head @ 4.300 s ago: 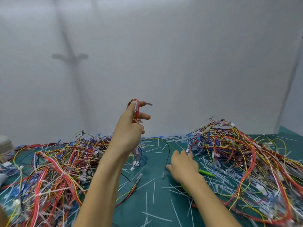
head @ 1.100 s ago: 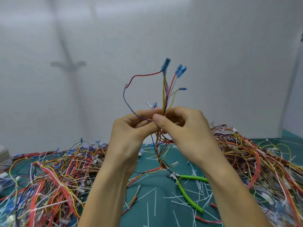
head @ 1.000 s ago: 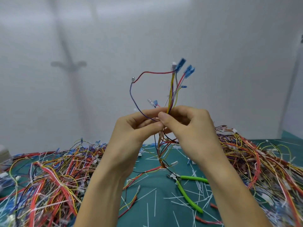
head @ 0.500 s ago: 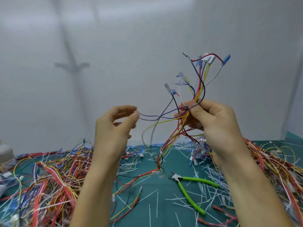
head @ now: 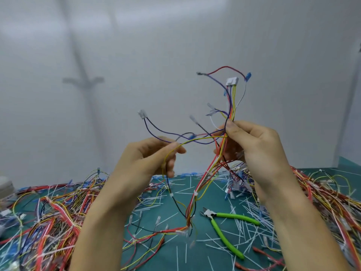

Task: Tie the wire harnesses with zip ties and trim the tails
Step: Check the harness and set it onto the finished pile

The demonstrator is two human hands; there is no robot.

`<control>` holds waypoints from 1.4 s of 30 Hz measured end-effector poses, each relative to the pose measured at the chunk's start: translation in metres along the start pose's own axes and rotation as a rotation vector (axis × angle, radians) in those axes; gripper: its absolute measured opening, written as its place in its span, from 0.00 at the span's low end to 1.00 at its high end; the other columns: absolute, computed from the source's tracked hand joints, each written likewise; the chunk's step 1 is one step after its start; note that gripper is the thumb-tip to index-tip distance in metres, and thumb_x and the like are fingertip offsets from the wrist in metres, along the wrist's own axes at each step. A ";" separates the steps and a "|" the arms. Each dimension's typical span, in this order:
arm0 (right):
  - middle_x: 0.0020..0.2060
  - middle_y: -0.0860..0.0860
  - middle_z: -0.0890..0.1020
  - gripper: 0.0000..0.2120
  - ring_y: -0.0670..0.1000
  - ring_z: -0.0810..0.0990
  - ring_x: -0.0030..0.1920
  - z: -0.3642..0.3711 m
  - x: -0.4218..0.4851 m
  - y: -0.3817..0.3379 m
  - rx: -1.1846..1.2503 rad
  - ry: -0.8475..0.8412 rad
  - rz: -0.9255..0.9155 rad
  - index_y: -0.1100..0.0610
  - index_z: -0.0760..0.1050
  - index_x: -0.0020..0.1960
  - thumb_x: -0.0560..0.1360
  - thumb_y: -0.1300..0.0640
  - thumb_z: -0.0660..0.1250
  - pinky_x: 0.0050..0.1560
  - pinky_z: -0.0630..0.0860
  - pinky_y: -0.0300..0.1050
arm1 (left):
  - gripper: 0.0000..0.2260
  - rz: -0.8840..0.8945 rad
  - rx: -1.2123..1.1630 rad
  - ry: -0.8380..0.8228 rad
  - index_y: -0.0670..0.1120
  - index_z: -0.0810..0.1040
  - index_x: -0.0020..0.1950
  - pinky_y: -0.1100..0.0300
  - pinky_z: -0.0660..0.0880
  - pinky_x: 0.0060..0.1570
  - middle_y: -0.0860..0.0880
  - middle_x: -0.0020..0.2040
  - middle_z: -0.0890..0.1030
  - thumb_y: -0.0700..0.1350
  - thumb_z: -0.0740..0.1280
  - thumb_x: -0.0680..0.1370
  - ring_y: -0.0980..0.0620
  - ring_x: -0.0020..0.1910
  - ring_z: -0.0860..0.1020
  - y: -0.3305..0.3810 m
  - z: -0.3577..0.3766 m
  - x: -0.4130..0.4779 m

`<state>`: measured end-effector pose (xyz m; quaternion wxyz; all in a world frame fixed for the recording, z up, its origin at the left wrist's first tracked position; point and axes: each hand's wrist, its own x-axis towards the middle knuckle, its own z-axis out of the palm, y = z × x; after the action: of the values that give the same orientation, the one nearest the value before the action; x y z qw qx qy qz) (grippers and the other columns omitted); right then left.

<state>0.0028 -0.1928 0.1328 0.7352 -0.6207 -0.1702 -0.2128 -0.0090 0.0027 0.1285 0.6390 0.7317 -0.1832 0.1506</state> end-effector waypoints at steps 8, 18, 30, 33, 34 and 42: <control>0.24 0.46 0.78 0.12 0.44 0.74 0.24 -0.004 0.005 0.009 -0.109 0.046 -0.061 0.55 0.82 0.39 0.79 0.54 0.67 0.28 0.73 0.35 | 0.07 0.004 0.026 0.159 0.49 0.86 0.44 0.65 0.76 0.33 0.52 0.34 0.78 0.48 0.69 0.75 0.54 0.31 0.74 -0.001 -0.009 0.002; 0.30 0.47 0.83 0.08 0.46 0.80 0.27 -0.013 0.008 0.014 -0.191 0.202 -0.091 0.50 0.83 0.41 0.78 0.50 0.69 0.36 0.75 0.46 | 0.10 -0.104 0.125 0.030 0.47 0.68 0.47 0.60 0.74 0.27 0.48 0.33 0.80 0.51 0.56 0.84 0.47 0.24 0.76 -0.001 -0.005 0.000; 0.29 0.45 0.84 0.05 0.44 0.79 0.25 -0.016 0.006 0.007 -0.114 0.217 -0.091 0.51 0.80 0.41 0.74 0.52 0.73 0.29 0.73 0.31 | 0.16 -0.145 0.191 -0.166 0.49 0.80 0.59 0.65 0.78 0.40 0.48 0.52 0.84 0.35 0.72 0.74 0.52 0.41 0.83 -0.011 -0.016 -0.002; 0.30 0.47 0.84 0.06 0.45 0.80 0.26 -0.013 0.004 0.005 -0.101 0.169 -0.079 0.53 0.81 0.40 0.75 0.53 0.72 0.29 0.73 0.32 | 0.12 -0.053 0.265 0.027 0.54 0.79 0.58 0.64 0.80 0.46 0.57 0.53 0.84 0.50 0.71 0.75 0.60 0.51 0.82 -0.012 -0.005 0.004; 0.31 0.48 0.85 0.07 0.46 0.81 0.27 -0.012 0.004 0.004 -0.106 0.135 -0.067 0.54 0.82 0.41 0.76 0.52 0.70 0.30 0.74 0.33 | 0.14 -0.009 0.293 0.043 0.57 0.79 0.58 0.64 0.78 0.51 0.60 0.54 0.83 0.56 0.72 0.73 0.63 0.54 0.81 -0.012 -0.002 0.005; 0.43 0.51 0.86 0.15 0.50 0.82 0.50 0.003 -0.006 -0.003 -0.280 -0.370 0.025 0.57 0.82 0.51 0.82 0.54 0.58 0.52 0.77 0.51 | 0.10 0.141 0.283 -0.111 0.59 0.83 0.53 0.52 0.82 0.48 0.53 0.46 0.86 0.52 0.72 0.73 0.55 0.44 0.84 -0.011 0.024 0.004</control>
<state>-0.0032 -0.1895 0.1326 0.6005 -0.7473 -0.2634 -0.1078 -0.0008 -0.0198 0.1175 0.5062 0.8070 -0.2459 0.1787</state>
